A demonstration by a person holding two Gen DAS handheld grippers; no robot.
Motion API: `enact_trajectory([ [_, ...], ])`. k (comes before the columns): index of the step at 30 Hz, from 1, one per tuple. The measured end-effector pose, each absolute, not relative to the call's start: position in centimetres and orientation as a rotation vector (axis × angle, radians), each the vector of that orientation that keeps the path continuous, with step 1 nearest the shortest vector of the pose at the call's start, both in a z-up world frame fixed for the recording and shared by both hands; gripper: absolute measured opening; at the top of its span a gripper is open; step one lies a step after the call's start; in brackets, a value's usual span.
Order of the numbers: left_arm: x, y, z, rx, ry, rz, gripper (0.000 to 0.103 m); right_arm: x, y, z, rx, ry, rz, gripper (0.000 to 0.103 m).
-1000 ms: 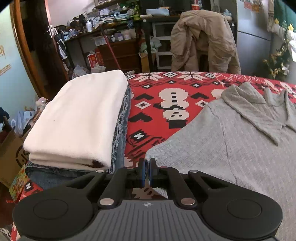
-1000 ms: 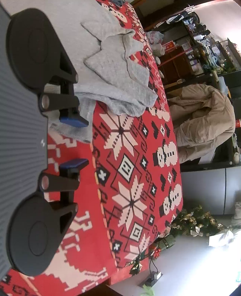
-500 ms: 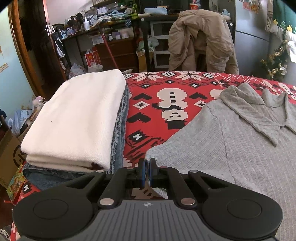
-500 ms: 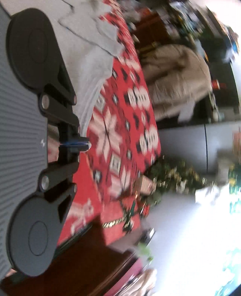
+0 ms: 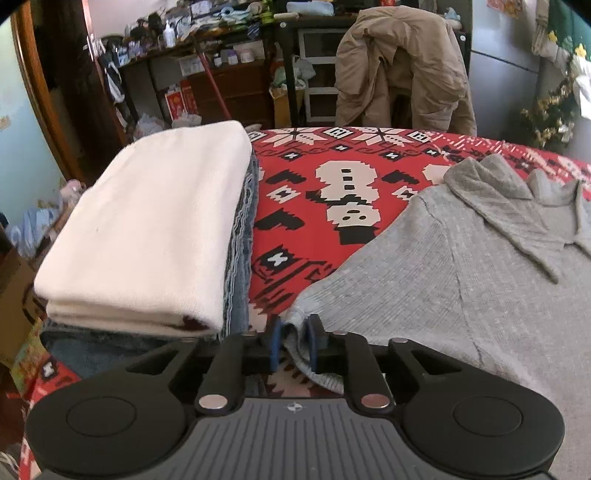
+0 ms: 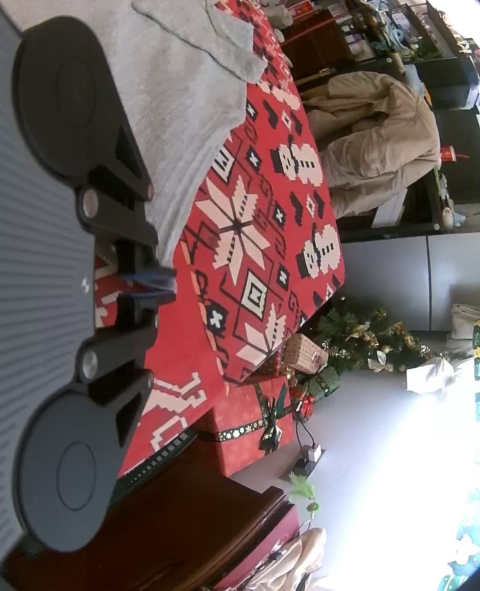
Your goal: Fold clothes
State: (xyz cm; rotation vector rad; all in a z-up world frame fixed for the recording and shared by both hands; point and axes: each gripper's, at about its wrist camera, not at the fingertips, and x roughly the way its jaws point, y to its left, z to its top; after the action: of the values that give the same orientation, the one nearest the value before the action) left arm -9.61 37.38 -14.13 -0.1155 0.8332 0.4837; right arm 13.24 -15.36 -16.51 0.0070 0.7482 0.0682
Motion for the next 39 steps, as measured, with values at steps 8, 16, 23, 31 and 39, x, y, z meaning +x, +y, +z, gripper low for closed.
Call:
enact_trajectory([
  [8,-12.8,34.8,-12.6,-0.181,0.793,0.367,0.018,9.3,-16.6,-13.8,0.029,0.697,0.083,0.027],
  [16,-13.0,31.2,-14.7,-0.308,0.799,0.262,0.016,3.9,-15.6,-12.8,0.027,0.709,0.155,0.030],
  [23,-12.7,30.3,-14.6,-0.251,0.763,0.314,0.003,1.5,-15.9,-12.4,0.043,0.719,0.161,0.031],
  [31,-14.4,25.6,-14.3,0.093,0.755,0.236,0.003,1.1,-16.4,-12.5,0.062,0.738,0.155,0.031],
  [39,-14.9,26.7,-14.3,0.077,0.784,0.262,0.011,1.2,-15.6,-12.8,0.061,0.752,0.172,0.033],
])
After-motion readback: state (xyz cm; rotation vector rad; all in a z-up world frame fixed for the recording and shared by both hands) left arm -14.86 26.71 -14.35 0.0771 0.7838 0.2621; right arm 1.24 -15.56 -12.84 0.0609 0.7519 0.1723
